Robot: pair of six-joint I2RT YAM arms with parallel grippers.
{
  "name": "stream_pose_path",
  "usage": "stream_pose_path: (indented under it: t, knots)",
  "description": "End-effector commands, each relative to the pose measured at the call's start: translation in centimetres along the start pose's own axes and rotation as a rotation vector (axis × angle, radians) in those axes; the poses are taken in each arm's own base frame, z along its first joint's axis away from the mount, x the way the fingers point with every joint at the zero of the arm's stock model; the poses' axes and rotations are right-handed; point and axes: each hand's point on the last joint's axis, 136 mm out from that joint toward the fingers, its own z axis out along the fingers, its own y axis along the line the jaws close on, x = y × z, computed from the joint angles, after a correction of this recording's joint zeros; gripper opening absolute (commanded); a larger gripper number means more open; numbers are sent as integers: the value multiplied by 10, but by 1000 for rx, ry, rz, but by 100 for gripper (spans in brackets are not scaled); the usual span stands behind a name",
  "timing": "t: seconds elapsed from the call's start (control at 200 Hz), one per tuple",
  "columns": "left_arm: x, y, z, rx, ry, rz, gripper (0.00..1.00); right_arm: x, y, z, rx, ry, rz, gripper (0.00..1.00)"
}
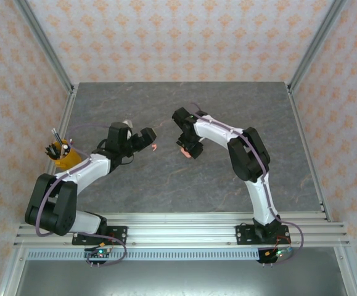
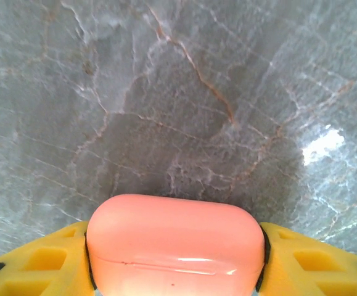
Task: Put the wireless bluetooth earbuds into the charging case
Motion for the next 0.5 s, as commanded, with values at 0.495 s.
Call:
stream_pose_path:
  t: [0.495]
  knots:
    - [44, -62, 35, 363, 42, -24, 76, -24, 21, -28, -135, -3, 102, 42]
